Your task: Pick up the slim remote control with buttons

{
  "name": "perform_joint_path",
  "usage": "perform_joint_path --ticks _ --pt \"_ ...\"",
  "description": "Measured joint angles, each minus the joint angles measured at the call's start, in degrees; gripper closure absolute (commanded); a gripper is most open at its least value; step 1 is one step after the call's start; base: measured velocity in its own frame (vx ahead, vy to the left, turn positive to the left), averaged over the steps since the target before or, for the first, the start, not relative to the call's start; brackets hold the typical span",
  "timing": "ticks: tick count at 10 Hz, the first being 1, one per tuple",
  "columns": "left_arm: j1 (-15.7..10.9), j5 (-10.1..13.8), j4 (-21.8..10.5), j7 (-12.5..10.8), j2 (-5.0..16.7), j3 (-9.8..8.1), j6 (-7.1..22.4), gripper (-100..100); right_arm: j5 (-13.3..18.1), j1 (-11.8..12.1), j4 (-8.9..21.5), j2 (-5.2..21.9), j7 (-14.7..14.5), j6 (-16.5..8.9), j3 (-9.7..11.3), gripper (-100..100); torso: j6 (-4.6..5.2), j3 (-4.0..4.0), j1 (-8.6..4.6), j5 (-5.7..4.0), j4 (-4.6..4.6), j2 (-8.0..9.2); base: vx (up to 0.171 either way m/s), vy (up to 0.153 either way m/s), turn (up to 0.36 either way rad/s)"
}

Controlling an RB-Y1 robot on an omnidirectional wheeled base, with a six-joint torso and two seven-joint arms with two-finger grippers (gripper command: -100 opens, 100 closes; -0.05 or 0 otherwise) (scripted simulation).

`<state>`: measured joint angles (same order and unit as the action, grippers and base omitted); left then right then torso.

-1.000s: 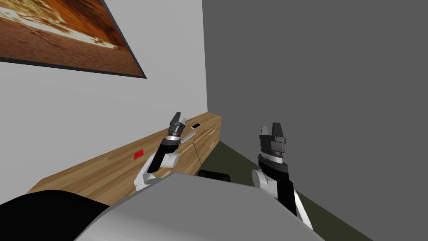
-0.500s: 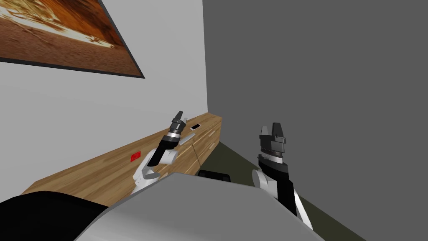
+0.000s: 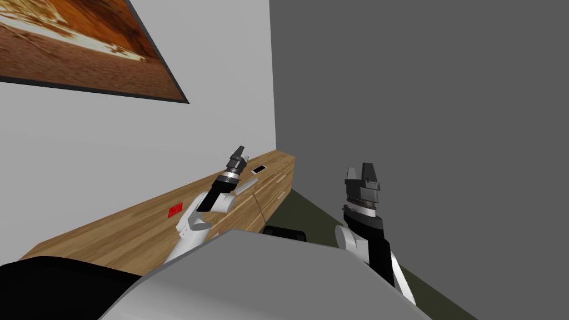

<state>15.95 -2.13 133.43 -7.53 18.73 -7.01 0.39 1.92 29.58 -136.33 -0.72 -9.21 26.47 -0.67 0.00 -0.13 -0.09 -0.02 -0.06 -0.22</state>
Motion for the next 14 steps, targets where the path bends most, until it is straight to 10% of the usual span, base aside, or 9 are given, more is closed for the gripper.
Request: perform_joint_path --ticks 14 --pt "-8.12 1.54 -3.14 -7.60 7.43 -4.44 20.17 -100 0.00 0.00 0.00 0.00 0.00 0.00 0.00 0 0.00 0.05 0.05 0.01 0.01 0.09 0.044 -0.024 0.018"
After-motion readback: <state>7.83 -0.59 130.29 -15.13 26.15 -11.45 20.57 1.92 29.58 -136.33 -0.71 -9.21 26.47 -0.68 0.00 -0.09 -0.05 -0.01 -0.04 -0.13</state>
